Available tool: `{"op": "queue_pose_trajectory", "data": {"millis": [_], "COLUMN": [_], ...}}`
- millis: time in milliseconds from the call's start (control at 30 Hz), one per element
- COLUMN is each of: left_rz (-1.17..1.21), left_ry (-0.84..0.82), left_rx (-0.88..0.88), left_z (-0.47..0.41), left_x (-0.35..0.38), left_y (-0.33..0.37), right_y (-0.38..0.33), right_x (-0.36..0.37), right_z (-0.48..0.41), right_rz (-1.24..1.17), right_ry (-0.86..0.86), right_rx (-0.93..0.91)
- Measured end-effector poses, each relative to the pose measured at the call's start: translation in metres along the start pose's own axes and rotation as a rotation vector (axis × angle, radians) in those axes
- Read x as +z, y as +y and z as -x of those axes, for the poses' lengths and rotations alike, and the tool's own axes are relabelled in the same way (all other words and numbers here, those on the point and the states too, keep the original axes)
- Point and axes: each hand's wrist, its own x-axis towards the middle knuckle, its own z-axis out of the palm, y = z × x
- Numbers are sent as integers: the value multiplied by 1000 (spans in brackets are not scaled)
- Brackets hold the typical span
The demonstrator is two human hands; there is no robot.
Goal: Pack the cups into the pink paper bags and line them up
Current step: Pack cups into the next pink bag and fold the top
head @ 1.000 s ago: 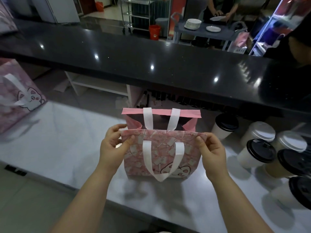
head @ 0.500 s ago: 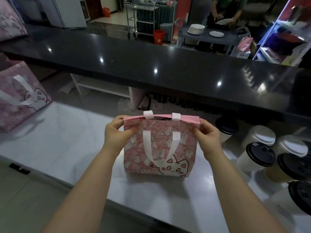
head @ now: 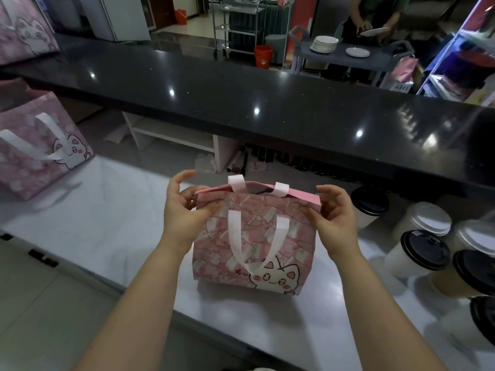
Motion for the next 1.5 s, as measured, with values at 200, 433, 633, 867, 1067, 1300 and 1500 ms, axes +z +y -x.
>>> {"op": "queue_pose_trajectory", "data": {"millis": [200,433,633,867,1067,1300,1500], "left_rz": [-134,-196,-170,-183,-227,-250,-214], "left_ry": [-200,-193,-194,-185,-149,-107,-50], "left_rx": [57,111,117,112,100,117,70], "left_z": [-7,-6,-3,-1,0,3,8], "left_x": [-9,-5,-4,-5,-6,-5,-5], "left_y": [17,17,15,16,12,11,7], "right_y": [-21,-75,-100,-100,-98,-79,-11], "right_x": [-8,12,23,17,-7,-20,-35], "right_z": [-1,-12,-26,-60,-71,-35,14], "right_rz": [301,928,1169,645,221,267,-59], "right_ry": [-230,-467,-581,-539,-341,-383,-373], "right_rx": [-221,-562,-645,8,14,-49,71]}}
